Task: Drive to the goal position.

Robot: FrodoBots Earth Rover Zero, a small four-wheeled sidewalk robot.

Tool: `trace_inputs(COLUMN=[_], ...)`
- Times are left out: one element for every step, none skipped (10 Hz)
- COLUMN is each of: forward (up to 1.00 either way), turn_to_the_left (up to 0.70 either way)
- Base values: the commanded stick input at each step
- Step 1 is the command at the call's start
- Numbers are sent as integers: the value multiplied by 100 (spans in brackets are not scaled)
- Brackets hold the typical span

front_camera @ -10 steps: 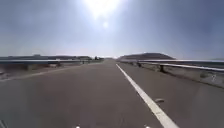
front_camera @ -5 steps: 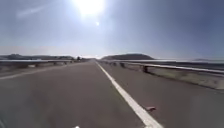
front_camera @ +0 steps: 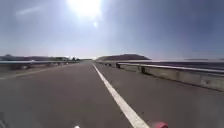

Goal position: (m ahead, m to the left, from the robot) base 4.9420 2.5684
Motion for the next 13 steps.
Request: trace_inputs(forward=[70,70,70,70,70,70,70,70,70,70,70,70,70], turn_to_the_left=[0,0,0,0,0,0,0,0,0,0,33,28,21])
